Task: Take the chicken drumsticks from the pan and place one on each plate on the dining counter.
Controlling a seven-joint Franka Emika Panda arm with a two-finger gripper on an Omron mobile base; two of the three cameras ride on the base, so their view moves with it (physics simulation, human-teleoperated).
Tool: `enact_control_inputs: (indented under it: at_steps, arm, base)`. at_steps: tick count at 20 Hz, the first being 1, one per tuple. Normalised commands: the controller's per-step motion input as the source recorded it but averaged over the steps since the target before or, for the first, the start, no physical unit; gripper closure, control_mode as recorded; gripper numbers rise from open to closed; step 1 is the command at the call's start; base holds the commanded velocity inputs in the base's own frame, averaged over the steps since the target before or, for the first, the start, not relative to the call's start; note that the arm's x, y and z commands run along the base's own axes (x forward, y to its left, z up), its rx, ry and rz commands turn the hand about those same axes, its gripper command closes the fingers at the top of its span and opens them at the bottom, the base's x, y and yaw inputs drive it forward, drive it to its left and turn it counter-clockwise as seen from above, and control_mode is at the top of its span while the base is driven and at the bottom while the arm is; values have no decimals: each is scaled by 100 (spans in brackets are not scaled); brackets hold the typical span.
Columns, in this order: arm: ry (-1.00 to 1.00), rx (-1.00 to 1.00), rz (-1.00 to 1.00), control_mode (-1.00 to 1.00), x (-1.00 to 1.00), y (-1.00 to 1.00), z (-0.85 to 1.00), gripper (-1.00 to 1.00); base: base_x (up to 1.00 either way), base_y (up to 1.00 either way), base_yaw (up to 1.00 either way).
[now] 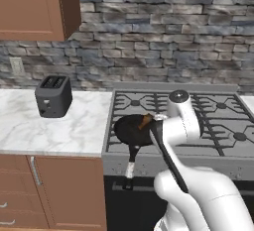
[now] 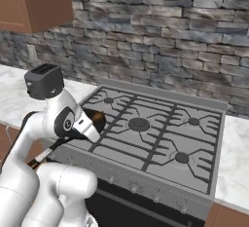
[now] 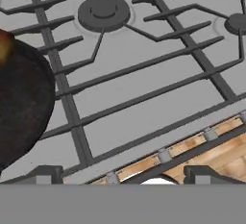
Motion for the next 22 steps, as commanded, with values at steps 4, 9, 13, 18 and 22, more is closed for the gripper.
enact_control_inputs:
  at_steps: [4, 9, 13, 18, 22]
  arm:
    - [-9, 1, -17, -100, 84, 11, 0, -100]
    - [-1, 3, -4, -100, 84, 26, 0, -100]
    - [1, 1, -4, -100, 82, 47, 0, -100]
    - [11, 4, -3, -100, 90, 20, -6, -100]
    - [13, 7, 0, -100, 89, 0, -39, -100]
  base:
    - [0, 0, 0]
    - [0, 0, 0]
    - [0, 0, 0]
    - [0, 0, 0]
    - [0, 0, 0]
